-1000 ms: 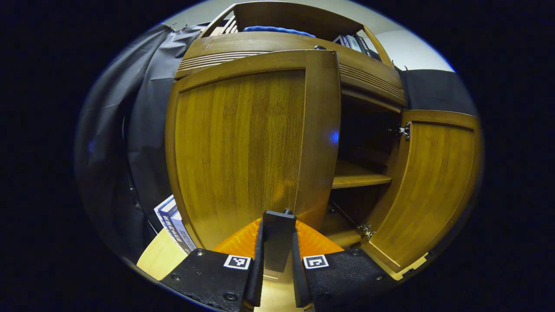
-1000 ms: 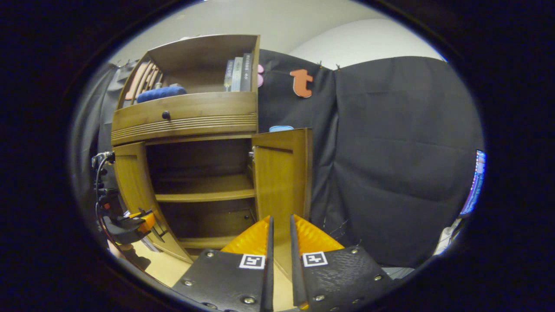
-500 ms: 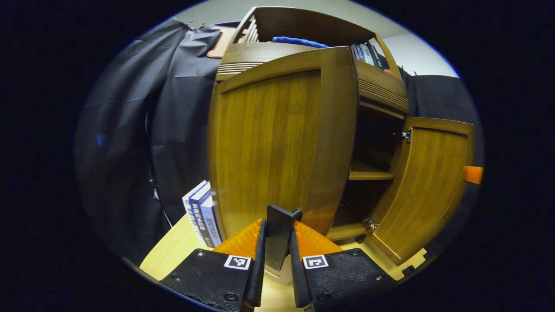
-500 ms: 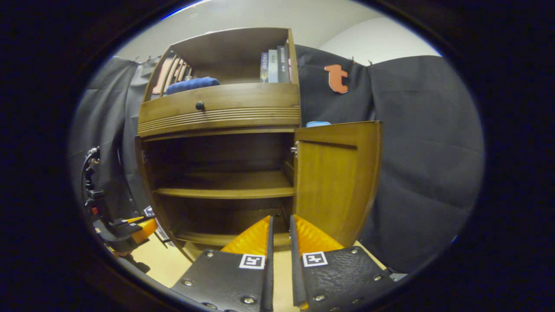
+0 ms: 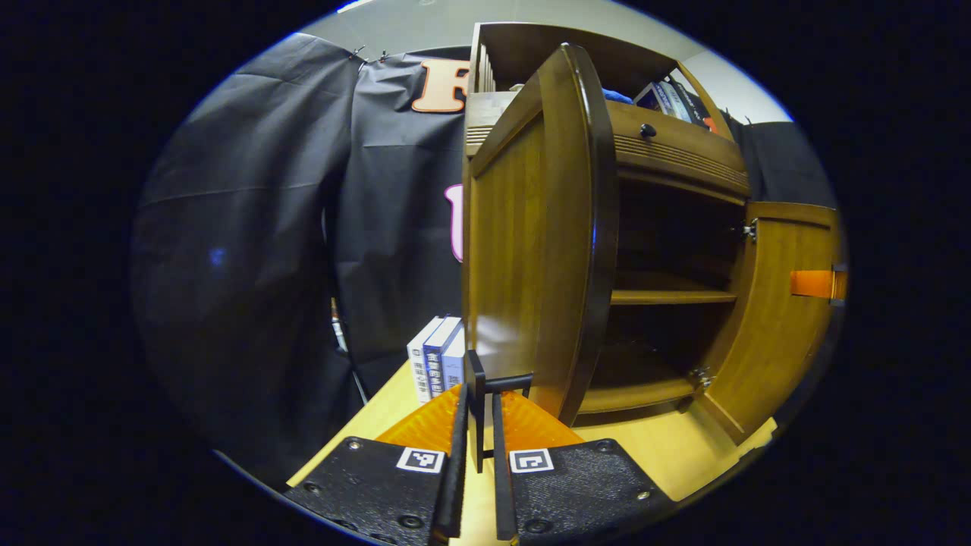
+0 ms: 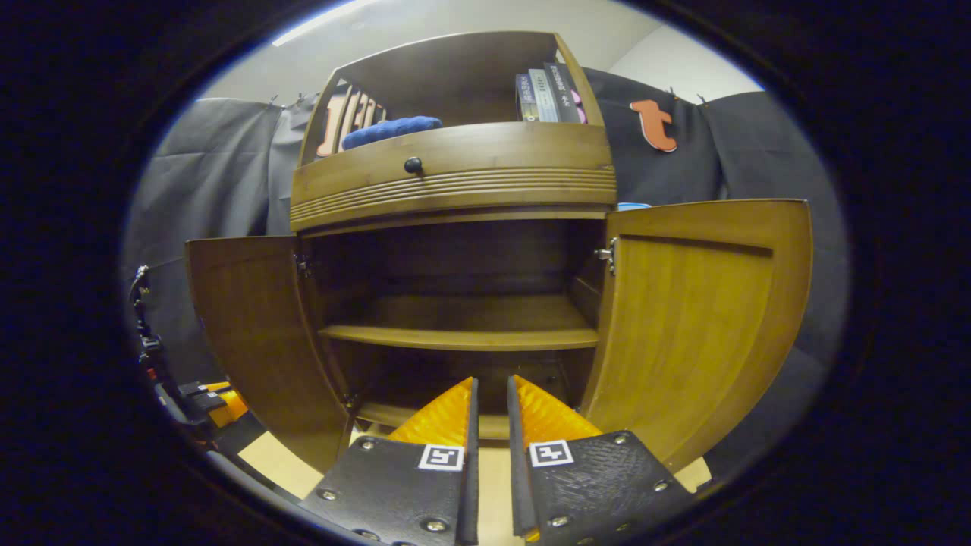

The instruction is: Open the right door of the double-door shoe cabinet with the right hand, and open the left door with the left hand.

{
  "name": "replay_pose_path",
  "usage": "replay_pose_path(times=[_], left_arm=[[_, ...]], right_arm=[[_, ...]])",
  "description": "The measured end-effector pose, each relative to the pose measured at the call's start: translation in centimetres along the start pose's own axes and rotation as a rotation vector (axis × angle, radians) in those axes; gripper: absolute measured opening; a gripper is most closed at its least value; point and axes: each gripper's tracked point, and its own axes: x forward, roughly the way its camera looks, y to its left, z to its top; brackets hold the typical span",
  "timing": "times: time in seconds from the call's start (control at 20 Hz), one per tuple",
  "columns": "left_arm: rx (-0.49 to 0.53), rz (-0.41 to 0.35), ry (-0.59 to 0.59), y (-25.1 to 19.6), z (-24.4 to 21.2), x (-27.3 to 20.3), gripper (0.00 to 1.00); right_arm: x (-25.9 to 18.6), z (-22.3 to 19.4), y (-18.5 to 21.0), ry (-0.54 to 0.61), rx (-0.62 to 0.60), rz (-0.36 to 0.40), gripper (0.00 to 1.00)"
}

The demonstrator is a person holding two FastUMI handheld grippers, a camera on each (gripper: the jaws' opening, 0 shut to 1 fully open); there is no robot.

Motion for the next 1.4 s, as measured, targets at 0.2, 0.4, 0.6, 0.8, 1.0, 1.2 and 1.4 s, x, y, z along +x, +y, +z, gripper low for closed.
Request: replay_pose_path(times=[0.2,0.4,0.6,0.8,1.0,1.2,1.4], left_arm=[[-0.039,0.049,-0.003,1.9,0.1,-0.1,0.17],[-0.057,0.083,-0.004,2.7,0.2,-0.5,0.1],[-0.049,0.12,0.0,2.5,0.3,-0.9,0.09],[-0.05,0.203,0.015,2.7,1.0,-2.1,0.04],[-0.056,0.335,-0.07,4.7,4.1,-4.1,0.0],[-0.006,0.395,-0.082,6.1,6.2,-5.8,0.0],[0.016,0.309,-0.056,2.8,7.1,-6.0,0.01]], right_arm=[[0.9,-0.2,0.6,0.01,0.002,0.031,0.17],[1.0,-0.2,0.7,0.012,0.004,0.038,0.17],[1.0,0.0,0.4,0.011,0.002,0.024,0.17],[0.4,1.1,-0.6,-0.013,0.0,-0.012,0.17],[-0.6,2.4,-1.9,-0.045,-0.004,-0.051,0.17],[-1.0,2.5,-1.7,-0.046,0.004,-0.053,0.17],[-1.6,3.5,-0.9,-0.063,0.02,-0.04,0.17]])
